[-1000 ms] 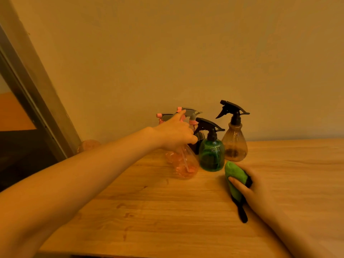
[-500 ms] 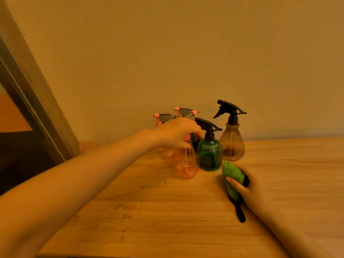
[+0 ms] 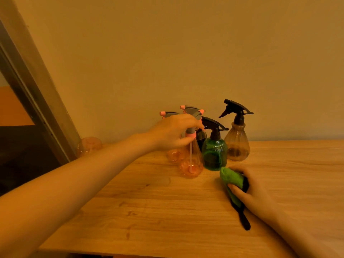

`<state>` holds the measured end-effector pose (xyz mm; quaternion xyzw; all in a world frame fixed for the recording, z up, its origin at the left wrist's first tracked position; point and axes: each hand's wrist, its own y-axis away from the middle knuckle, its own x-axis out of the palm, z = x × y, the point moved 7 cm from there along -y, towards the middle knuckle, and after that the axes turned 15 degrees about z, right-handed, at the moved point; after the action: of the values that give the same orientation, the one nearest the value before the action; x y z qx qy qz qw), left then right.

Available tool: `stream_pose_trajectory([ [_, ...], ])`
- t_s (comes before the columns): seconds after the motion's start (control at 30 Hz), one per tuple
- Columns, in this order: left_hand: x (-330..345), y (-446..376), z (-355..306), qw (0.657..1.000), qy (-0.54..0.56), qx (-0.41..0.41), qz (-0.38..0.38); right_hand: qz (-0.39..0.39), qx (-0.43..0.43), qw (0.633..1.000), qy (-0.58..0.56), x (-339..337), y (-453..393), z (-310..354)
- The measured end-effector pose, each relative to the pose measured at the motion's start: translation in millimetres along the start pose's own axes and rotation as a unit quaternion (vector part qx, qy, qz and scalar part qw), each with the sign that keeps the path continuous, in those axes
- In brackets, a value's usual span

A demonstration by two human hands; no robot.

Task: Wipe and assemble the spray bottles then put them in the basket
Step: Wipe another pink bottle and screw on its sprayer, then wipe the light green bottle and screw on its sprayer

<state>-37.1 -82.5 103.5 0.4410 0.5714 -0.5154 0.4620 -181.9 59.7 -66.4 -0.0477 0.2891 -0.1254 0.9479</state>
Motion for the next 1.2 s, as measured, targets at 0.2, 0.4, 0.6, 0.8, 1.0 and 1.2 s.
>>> stream_pose_trajectory([
  [0.2,-16.9,65.2,30.3,0.991,0.004,-0.058,-0.12,0.069,-0.019,0.997,0.041,41.9,-6.1,21.9],
  [0.4,-12.5,128.7,60.9,0.986,0.023,-0.118,-0.115,0.126,-0.106,0.982,0.09,126.7,-25.5,78.8],
  [0.6,-1.4,188.6,92.6,0.972,-0.046,-0.224,-0.045,0.085,-0.06,0.985,0.141,153.5,-83.5,88.9],
  [0.8,48.7,264.8,145.9,0.869,-0.036,-0.46,0.181,0.171,-0.028,0.941,0.29,177.0,-93.5,86.4],
  [1.0,66.1,290.8,147.8,0.834,0.046,-0.489,0.25,0.254,-0.117,0.92,0.276,205.2,-31.2,112.4],
  [1.2,64.7,288.8,145.3,0.838,0.074,-0.488,0.234,0.307,-0.212,0.884,0.282,246.1,-22.9,134.7],
])
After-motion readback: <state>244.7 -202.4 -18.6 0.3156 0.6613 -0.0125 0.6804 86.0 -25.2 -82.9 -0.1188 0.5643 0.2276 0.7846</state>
